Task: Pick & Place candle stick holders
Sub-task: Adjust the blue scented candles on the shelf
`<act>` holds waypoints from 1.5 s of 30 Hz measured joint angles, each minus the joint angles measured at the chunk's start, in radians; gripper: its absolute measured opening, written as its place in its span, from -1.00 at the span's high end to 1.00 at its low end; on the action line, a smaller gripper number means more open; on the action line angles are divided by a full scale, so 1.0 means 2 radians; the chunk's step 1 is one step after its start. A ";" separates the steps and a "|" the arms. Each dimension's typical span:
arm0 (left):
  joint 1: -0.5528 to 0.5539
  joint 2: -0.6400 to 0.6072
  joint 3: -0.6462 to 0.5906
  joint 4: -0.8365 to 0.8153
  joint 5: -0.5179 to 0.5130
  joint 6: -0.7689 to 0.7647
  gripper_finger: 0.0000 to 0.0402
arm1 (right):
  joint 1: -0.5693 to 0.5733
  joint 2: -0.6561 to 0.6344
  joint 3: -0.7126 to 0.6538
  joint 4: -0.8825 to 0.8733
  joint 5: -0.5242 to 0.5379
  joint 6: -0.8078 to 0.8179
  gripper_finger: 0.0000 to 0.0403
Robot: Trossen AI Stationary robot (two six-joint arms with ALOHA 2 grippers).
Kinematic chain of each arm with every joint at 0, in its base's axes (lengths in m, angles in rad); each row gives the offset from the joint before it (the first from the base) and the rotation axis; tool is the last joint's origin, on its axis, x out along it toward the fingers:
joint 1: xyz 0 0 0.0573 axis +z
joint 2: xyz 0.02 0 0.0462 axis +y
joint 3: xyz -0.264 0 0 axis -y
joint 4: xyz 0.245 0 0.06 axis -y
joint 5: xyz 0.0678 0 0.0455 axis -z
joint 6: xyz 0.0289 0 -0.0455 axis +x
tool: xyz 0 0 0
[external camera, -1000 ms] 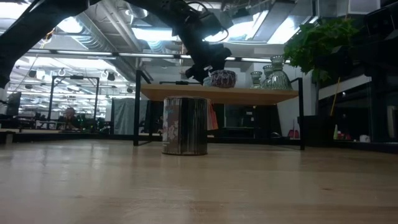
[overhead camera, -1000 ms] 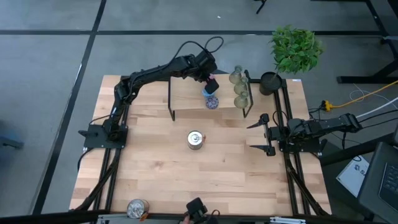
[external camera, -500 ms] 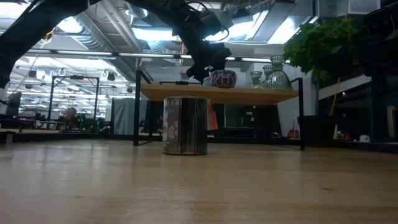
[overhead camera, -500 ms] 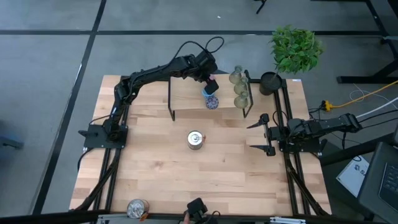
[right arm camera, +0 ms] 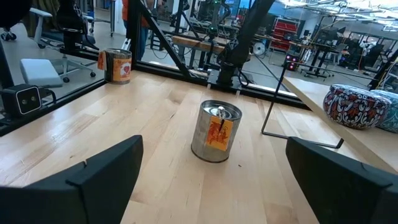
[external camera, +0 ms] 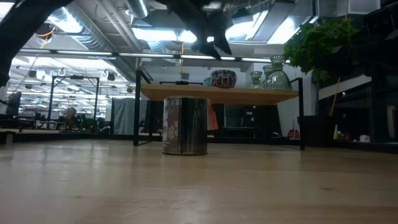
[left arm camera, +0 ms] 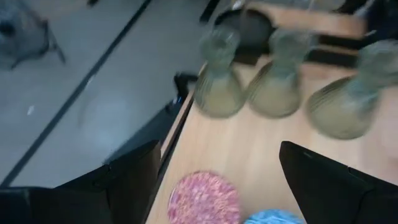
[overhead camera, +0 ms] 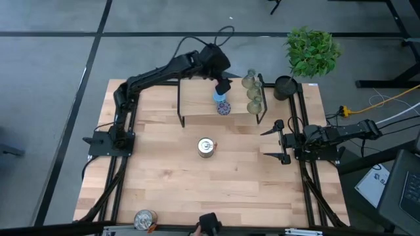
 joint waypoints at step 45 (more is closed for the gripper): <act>-0.038 -0.284 -0.617 0.468 -0.021 -0.040 -0.29 | 0.000 0.000 0.000 0.000 0.000 0.000 -0.98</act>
